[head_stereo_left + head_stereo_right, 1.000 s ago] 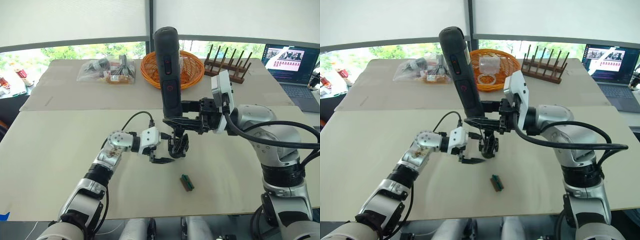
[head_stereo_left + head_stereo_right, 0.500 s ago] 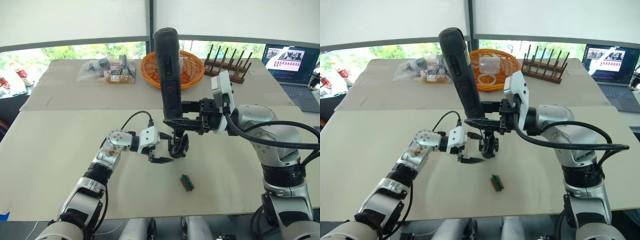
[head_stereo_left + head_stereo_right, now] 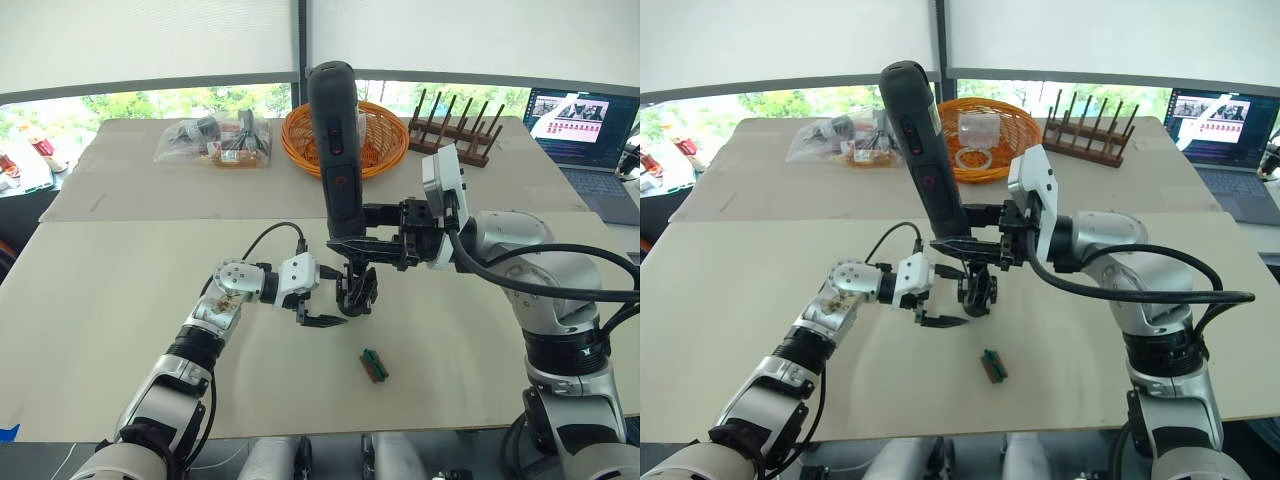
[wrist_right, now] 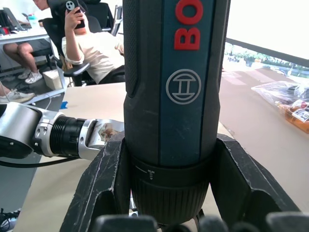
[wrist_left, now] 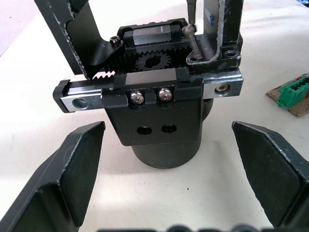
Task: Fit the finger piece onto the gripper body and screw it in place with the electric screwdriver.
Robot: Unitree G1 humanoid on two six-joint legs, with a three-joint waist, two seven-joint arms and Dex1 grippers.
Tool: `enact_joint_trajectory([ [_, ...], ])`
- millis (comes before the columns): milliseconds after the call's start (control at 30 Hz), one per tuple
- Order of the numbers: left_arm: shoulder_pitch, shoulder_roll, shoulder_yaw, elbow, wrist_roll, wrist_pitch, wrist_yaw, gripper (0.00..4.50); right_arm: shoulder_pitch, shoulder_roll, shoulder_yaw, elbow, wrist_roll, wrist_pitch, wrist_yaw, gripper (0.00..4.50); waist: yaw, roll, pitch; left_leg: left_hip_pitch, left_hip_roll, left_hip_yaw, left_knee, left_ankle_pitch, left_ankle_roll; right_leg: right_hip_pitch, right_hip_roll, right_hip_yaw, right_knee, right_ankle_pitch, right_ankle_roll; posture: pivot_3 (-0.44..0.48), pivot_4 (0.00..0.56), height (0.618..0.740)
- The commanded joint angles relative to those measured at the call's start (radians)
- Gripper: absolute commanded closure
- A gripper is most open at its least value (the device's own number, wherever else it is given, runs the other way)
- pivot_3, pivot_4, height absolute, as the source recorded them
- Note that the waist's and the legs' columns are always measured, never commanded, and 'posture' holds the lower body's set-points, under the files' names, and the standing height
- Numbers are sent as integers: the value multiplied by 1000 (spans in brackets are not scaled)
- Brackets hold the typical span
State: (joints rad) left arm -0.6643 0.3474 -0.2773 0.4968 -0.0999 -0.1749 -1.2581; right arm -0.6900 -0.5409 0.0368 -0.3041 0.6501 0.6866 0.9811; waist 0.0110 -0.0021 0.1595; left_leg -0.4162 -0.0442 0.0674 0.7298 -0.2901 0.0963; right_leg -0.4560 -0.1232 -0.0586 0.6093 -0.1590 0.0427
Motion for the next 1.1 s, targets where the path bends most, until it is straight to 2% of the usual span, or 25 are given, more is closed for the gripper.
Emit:
enact_joint_trajectory([
  [33, -13, -1, 12, -27, -14, -13, -4, 0, -7, 0, -22, -25, 9, -49, 10, 2608, 0, 0, 0, 0, 0, 0, 0, 0, 0, 0, 0, 0, 0, 0, 0, 0, 150, 740],
  [767, -10, -12, 7, -32, -10, -9, 7, 0, 21, 7, -16, -7, -10, -85, 21, 2608, 0, 0, 0, 0, 0, 0, 0, 0, 0, 0, 0, 0, 0, 0, 0, 0, 150, 740],
  [1100, -18, -48, -6, 8, 17, -19, 42, 0, 35, 16, -18, -28, 6, -63, -5, 2608, 0, 0, 0, 0, 0, 0, 0, 0, 0, 0, 0, 0, 0, 0, 0, 0, 150, 740],
])
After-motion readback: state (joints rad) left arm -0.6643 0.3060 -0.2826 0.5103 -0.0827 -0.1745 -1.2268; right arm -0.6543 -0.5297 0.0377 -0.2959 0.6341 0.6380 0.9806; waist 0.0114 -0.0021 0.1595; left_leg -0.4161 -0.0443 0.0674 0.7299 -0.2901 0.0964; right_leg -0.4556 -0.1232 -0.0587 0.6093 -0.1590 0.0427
